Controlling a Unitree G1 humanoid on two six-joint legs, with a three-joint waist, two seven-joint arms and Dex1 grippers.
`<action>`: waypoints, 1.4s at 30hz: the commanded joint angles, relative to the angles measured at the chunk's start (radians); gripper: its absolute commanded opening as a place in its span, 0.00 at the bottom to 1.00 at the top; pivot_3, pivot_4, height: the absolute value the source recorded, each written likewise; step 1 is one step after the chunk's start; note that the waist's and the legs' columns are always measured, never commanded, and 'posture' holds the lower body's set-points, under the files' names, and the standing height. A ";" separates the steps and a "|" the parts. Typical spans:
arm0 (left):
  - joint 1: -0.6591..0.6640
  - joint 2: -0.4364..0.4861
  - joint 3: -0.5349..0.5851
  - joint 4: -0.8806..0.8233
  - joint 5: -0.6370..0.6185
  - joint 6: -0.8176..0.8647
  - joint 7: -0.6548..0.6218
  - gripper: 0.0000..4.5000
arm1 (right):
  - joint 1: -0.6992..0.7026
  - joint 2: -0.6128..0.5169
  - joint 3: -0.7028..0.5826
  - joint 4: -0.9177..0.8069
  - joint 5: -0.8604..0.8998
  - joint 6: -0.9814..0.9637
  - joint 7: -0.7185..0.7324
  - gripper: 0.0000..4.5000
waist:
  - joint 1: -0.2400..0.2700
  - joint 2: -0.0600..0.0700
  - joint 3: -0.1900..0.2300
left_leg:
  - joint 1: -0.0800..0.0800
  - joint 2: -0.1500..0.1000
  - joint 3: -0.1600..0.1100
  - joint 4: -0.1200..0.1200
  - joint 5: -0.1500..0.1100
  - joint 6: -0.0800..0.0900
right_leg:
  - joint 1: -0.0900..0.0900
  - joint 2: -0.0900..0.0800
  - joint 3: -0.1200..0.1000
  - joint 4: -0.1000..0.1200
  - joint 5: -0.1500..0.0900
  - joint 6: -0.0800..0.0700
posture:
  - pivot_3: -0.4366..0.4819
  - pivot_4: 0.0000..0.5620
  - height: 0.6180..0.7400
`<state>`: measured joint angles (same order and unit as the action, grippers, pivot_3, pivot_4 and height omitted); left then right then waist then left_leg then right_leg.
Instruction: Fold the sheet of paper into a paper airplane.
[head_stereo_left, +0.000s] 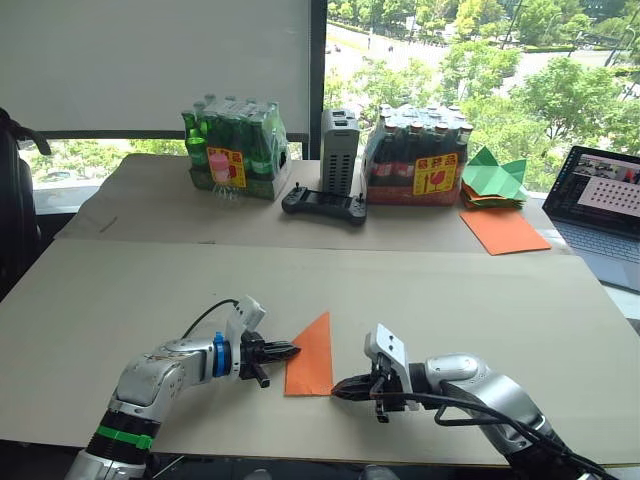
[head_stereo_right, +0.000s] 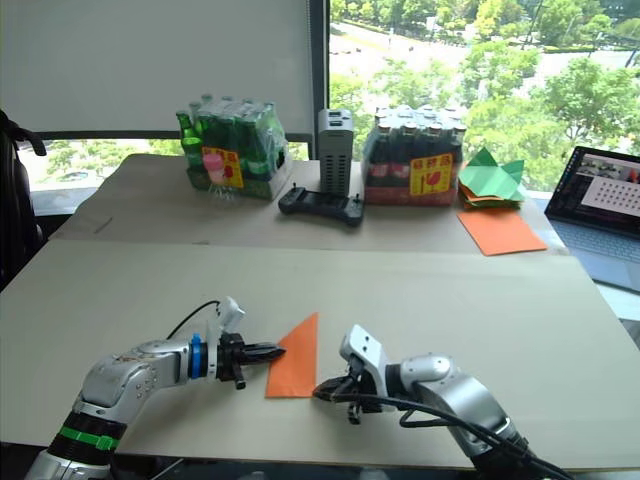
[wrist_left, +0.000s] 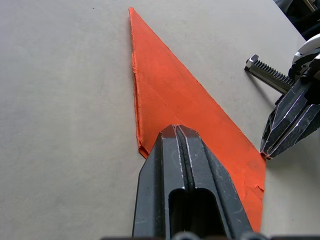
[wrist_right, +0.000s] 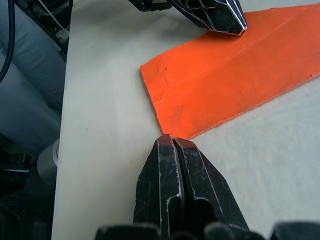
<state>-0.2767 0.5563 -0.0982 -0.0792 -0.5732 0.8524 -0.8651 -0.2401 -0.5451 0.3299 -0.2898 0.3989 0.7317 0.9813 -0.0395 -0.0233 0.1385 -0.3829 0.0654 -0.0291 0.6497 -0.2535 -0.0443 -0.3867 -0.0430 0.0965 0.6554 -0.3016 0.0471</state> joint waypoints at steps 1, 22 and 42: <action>0.011 0.013 -0.016 0.030 0.040 0.013 0.020 0.01 | -0.045 0.026 -0.073 -0.022 0.084 0.046 -0.004 0.00 | 0.000 0.000 0.000 | 0.000 0.000 0.000 0.000 0.000 0.000 | 0.000 0.000 0.000 0.000 0.000 0.000 | 0.48 0.27 1.00; 0.016 0.016 -0.011 0.024 0.039 0.013 0.025 0.01 | -0.096 0.185 0.010 0.123 -0.086 -0.102 -0.220 0.00 | -0.001 0.000 0.001 | -0.001 0.000 0.000 0.000 0.000 0.000 | -0.001 0.000 0.000 0.000 0.000 0.000 | 0.48 0.27 1.00; -0.059 -0.022 -0.024 0.085 0.109 -0.026 0.100 0.01 | -0.079 0.163 0.073 0.129 -0.165 -0.144 -0.170 0.00 | 0.000 0.000 0.000 | 0.000 0.000 0.000 0.000 0.000 0.000 | 0.000 0.000 0.000 0.001 0.000 0.000 | 0.48 0.27 1.00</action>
<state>-0.3326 0.5315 -0.1086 -0.0370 -0.5278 0.8220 -0.8158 -0.3329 -0.3758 0.3837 -0.1530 0.2451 0.5876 0.8046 -0.0396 -0.0230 0.1389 -0.3827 0.0654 -0.0295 0.6499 -0.2534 -0.0444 -0.3871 -0.0429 0.0963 0.6568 -0.3015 0.0471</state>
